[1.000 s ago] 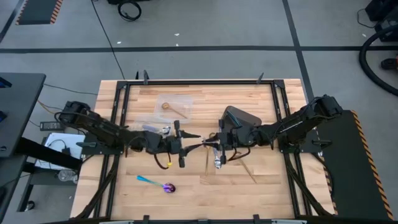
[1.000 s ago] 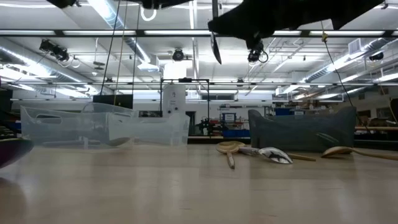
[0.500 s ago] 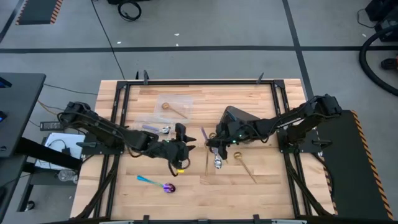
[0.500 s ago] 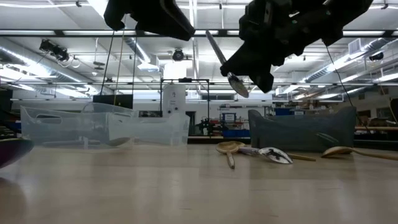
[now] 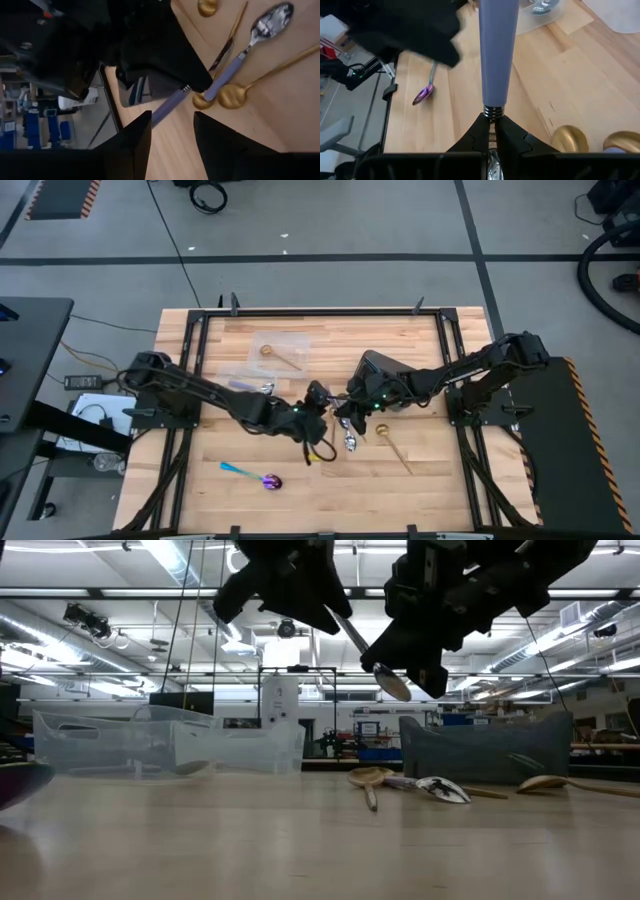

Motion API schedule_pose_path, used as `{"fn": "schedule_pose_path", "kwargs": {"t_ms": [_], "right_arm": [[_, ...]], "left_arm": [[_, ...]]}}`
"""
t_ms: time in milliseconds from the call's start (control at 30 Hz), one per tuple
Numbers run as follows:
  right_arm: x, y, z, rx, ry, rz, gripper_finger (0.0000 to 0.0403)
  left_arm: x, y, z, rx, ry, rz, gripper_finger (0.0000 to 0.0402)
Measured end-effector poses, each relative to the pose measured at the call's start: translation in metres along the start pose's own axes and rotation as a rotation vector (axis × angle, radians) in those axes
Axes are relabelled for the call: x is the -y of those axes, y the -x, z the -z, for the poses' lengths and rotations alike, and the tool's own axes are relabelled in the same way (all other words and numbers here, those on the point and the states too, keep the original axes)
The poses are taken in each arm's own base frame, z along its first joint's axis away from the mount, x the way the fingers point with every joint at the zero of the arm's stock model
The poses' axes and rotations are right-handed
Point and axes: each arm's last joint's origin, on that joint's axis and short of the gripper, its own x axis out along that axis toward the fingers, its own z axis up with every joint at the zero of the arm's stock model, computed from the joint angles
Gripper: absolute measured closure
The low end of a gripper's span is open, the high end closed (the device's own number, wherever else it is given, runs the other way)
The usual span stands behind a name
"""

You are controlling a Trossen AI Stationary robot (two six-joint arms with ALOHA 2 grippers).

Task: Sort silverware by color (type)
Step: Put the blue spoon into the bottom transparent bin

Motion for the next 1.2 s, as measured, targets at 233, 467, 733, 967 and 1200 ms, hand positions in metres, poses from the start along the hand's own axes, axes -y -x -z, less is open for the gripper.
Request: {"fn": "schedule_pose_path", "kwargs": {"t_ms": [233, 467, 733, 967, 1200], "right_arm": [[0.0, 0.0, 0.0, -0.006, -0.022, -0.012, 0.0378], [-0.001, 0.0, 0.001, -0.04, -0.083, -0.047, 0.0378], [-0.003, 0.0, 0.001, -0.064, -0.134, -0.09, 0.0378], [-0.003, 0.0, 0.001, -0.063, -0.167, -0.092, 0.0377], [-0.003, 0.0, 0.001, -0.067, -0.192, -0.096, 0.0377]], "left_arm": [[-0.006, -0.014, 0.004, 0.009, -0.08, 0.042, 0.0248], [-0.008, -0.024, 0.01, 0.011, -0.236, 0.076, 0.025], [-0.006, -0.029, 0.011, 0.018, -0.617, 0.08, 0.026], [-0.006, -0.029, 0.011, 0.023, -0.76, 0.077, 0.026], [-0.006, -0.029, 0.011, 0.028, -0.839, 0.076, 0.026]]}}
